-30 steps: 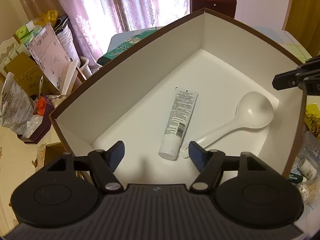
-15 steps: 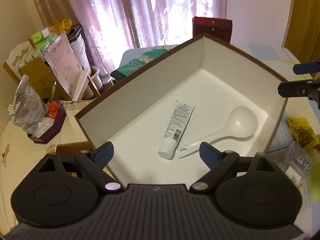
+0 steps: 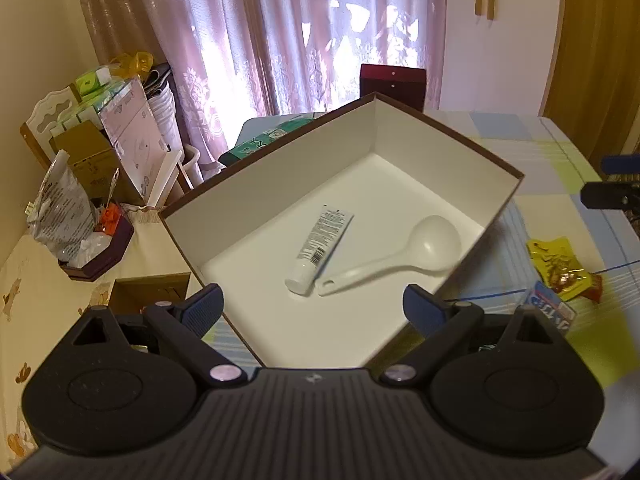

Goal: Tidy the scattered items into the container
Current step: 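Withdraw both tools from the box back toward the remaining items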

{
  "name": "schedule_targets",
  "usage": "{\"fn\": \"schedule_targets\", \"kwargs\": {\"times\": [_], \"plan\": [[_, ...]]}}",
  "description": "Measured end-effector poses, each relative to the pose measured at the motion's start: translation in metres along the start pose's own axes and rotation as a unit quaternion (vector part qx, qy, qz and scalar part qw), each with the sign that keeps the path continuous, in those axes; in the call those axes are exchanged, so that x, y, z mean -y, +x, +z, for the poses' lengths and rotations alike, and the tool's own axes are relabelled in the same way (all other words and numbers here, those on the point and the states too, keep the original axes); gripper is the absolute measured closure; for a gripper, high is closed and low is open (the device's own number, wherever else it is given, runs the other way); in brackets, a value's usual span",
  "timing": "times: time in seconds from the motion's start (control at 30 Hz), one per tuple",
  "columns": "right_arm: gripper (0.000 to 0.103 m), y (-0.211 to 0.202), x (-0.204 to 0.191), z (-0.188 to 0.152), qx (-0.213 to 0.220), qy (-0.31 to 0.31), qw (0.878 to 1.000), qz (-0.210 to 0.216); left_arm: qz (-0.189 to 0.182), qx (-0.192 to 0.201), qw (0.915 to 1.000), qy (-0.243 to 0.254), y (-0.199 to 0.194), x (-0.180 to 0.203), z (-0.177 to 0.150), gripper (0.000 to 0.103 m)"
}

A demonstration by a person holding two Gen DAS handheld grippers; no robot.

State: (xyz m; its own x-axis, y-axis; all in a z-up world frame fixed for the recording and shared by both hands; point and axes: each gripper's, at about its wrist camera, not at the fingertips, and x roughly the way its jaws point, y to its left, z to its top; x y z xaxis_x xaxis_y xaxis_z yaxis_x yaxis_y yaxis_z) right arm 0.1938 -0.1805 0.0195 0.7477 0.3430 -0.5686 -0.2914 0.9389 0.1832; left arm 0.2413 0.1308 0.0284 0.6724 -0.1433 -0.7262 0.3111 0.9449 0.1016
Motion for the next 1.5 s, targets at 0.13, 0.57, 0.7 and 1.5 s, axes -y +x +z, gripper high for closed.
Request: {"fn": "schedule_targets", "kwargs": {"times": [0.13,0.57,0.7,1.5], "plan": [[0.0,-0.02,0.006,-0.017,0.0,0.011,1.0,-0.002,-0.005,0.006,0.9999,-0.009,-0.016,0.012,-0.012,0.008],[0.0,-0.06,0.023,-0.079,-0.048,0.045,0.998,0.003,-0.015,-0.02,0.9991,-0.034,-0.04,0.059,-0.06,0.008],[0.0,-0.066,0.028,-0.092,-0.061,0.054,0.997,-0.003,-0.019,-0.03,0.9986,-0.038,-0.043,0.072,-0.075,0.008],[0.0,-0.063,0.031,-0.139,-0.123,0.052,0.991,-0.03,-0.045,-0.056,0.9974,0.006,-0.032,0.126,-0.111,0.008]]}}
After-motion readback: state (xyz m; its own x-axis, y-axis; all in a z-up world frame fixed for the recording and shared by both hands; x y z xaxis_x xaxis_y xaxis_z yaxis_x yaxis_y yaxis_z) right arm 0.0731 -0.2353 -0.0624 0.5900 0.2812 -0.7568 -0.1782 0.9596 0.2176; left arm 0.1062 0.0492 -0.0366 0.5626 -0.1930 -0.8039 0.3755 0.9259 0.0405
